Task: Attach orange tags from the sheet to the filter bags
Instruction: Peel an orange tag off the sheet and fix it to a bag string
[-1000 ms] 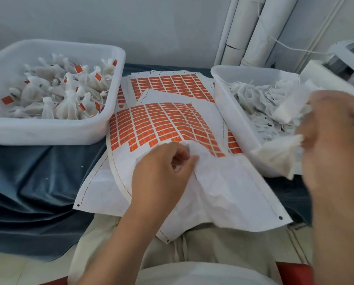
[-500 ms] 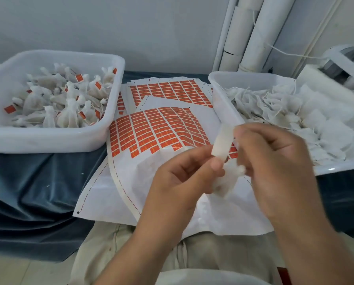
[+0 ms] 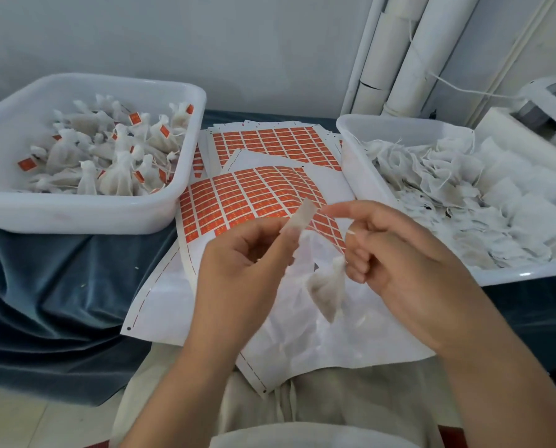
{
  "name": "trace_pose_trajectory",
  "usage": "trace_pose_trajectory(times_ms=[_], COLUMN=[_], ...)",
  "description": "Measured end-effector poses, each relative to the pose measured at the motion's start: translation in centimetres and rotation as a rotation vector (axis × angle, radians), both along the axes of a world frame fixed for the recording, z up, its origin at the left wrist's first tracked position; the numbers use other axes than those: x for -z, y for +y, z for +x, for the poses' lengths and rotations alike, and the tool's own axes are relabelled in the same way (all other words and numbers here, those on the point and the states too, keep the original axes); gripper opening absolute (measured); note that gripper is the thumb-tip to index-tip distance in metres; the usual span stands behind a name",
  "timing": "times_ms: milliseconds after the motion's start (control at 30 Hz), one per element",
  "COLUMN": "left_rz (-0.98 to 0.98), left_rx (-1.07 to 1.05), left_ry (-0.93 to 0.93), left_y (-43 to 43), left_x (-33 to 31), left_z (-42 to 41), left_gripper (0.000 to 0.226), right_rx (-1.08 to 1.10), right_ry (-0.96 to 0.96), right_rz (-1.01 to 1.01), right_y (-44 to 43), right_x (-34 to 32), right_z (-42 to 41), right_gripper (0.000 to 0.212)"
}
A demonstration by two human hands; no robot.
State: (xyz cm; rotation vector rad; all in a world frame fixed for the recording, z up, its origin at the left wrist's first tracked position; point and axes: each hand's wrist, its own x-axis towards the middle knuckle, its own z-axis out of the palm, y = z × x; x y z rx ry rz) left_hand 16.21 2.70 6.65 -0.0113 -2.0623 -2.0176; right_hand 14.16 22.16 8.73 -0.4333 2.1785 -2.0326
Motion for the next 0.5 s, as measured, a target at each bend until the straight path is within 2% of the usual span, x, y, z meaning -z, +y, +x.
trace_pose_trajectory(times_ms=[100,167,233,367,433,500], left_rz=[-0.241,-0.295,-0.247,-0.081,-0.128,-0.221], left_rx=[0.052,0.086,0.127,0.227,0.259,0.321], left_ry=[0.021,0.034,0.032,-0.073,0.006,0.105], left_y=[-1.0,-1.4,-1.5,-0.5,-0.3,-0.4], left_x=[0.2,0.3,0.4,0.7,0.9,0.8], left_z=[-0.5,-0.7,-0.9,-0.9,-0.8,-0.6], left_gripper=[0.013,0.013,0.014,0.018,0.016,0.015], right_rx=[-0.097,-0.128,-0.107,-0.075,-0.109,-0.15], right_ry=[0.146,0.213,0.218,0.088,0.084,0.14], right_rz=[0.185,0.228,0.164,-0.068,-0.083,0.01], right_y=[0.5,0.3,-0.1,-1.0,-1.1,-1.1], right_x=[-0.9,-1.4,-1.6,-1.4,-1.8,-2.1], right_z=[0.9,1.4,1.6,1.6,1.8,2.2], right_gripper=[0.03,0.028,0.028,0.025,0.025,0.028])
